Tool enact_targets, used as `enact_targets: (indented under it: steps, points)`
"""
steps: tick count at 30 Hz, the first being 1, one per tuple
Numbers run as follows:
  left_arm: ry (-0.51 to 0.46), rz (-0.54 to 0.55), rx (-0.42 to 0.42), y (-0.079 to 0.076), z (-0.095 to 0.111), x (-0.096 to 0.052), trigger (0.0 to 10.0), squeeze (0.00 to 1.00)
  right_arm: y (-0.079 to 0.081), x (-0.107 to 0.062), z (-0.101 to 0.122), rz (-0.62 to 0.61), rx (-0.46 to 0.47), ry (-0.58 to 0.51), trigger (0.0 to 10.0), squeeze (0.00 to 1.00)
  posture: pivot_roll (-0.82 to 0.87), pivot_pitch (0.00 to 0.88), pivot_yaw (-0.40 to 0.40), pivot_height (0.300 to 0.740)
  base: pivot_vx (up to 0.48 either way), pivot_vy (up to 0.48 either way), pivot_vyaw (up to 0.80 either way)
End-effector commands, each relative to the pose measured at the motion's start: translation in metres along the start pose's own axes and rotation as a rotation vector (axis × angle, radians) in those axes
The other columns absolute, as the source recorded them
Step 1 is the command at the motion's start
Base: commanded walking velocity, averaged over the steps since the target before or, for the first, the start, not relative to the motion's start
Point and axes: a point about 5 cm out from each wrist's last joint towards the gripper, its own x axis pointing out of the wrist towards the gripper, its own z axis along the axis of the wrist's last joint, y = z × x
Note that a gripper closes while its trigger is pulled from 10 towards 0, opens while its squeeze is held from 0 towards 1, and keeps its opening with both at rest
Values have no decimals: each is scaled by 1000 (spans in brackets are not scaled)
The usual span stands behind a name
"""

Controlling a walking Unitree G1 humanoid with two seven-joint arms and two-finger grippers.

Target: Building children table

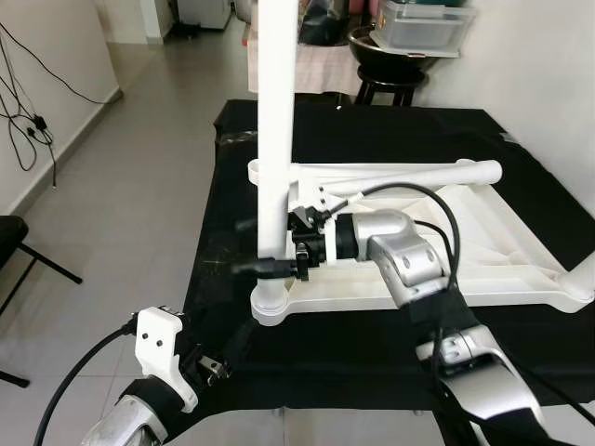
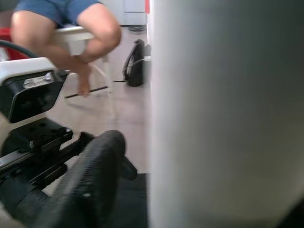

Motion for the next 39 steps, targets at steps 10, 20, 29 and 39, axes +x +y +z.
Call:
enact_targets:
  steps: [10,20,29,39]
  points:
    - [13,2,-6,-3,-2,-1,10000,0,13,-5,-20,16,56,-1,0,0,-47,83,-106,740,0,0,0]
    - [24,0,8,7,-1,0,10000,0,50,0,-78,-897,256,146,0,0,-87,81,-61,740,0,0,0]
    - [27,18,25,12,0,1,10000,0,43,8,-77,-833,259,187,3529,0,-54,71,-67,740,0,0,0]
    - [31,14,25,11,1,0,10000,0,31,19,-30,-416,137,-6,10000,1000,-52,73,-64,740,0,0,0]
